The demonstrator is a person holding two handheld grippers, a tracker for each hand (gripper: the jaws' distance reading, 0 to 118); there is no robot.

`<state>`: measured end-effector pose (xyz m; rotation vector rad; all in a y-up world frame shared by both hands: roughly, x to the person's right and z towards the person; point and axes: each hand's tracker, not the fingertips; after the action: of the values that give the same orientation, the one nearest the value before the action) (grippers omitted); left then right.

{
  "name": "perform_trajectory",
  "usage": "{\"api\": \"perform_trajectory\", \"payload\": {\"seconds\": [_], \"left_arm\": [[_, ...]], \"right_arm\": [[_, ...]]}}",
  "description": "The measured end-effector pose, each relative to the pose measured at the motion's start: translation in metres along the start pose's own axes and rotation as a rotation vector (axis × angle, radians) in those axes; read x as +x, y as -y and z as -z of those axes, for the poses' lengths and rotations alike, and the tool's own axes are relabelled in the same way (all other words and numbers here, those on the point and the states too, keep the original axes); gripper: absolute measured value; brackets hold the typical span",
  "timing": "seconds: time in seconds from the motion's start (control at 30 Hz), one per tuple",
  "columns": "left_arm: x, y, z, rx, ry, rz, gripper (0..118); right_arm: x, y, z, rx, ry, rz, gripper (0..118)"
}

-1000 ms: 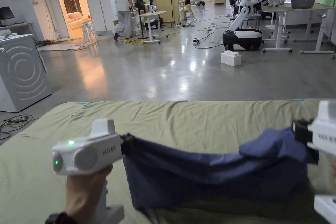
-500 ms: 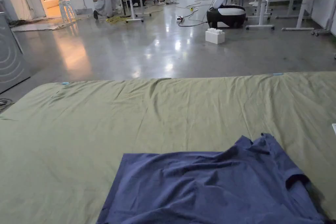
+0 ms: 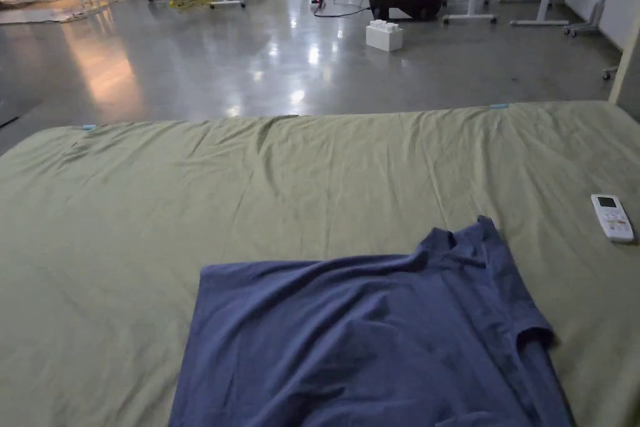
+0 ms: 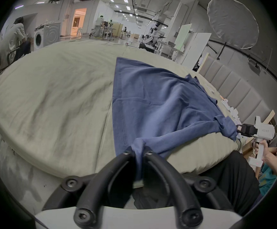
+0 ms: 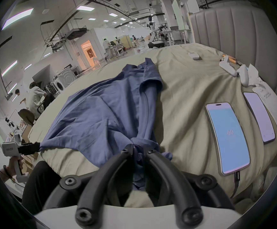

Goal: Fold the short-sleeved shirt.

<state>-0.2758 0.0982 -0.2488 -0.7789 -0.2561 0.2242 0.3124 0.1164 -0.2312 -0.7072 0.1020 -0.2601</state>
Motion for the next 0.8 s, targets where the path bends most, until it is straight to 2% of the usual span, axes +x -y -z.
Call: {"api": "perform_trajectory", "payload": {"seconds": [0.03,0.07,0.1,0.13,0.2,0.27,0.37,0.47,0.63,0.7,0.73,0.77,0.8], "left_arm": [[0.000,0.001,0.000,-0.004,-0.012,-0.007,50],[0.001,0.000,-0.001,-0.008,-0.019,-0.006,73],[0.001,0.001,-0.004,0.000,-0.027,0.001,89],[0.002,0.001,-0.009,0.011,-0.030,0.010,99],[0.009,-0.004,-0.028,0.087,0.005,0.029,99],[0.024,-0.012,-0.051,0.162,-0.020,0.073,99],[0.060,-0.024,-0.095,0.356,-0.103,0.190,99],[0.093,-0.037,-0.132,0.503,-0.146,0.270,99],[0.129,-0.044,-0.159,0.540,-0.189,0.288,99],[0.135,-0.042,-0.166,0.536,-0.180,0.286,94],[0.137,-0.040,-0.168,0.535,-0.168,0.288,84],[0.139,-0.038,-0.172,0.540,-0.154,0.291,73],[0.140,-0.037,-0.175,0.540,-0.142,0.293,58]], "right_arm": [[0.000,0.003,-0.004,-0.002,0.007,0.003,51],[0.001,0.003,-0.005,-0.007,0.024,0.004,76],[0.002,0.005,-0.008,-0.006,0.057,0.005,92],[0.003,0.006,-0.012,0.002,0.076,0.016,95],[0.001,0.008,-0.035,0.075,0.094,0.101,93],[-0.003,0.010,-0.056,0.147,0.075,0.189,93],[-0.021,0.009,-0.089,0.240,0.079,0.223,93],[-0.048,0.002,-0.119,0.324,0.093,0.168,93],[-0.086,-0.011,-0.151,0.409,0.111,0.011,93],[-0.100,-0.016,-0.162,0.431,0.120,-0.063,91],[-0.104,-0.017,-0.167,0.436,0.121,-0.086,81],[-0.108,-0.018,-0.172,0.437,0.121,-0.099,65],[-0.111,-0.018,-0.176,0.442,0.126,-0.107,44]]}}
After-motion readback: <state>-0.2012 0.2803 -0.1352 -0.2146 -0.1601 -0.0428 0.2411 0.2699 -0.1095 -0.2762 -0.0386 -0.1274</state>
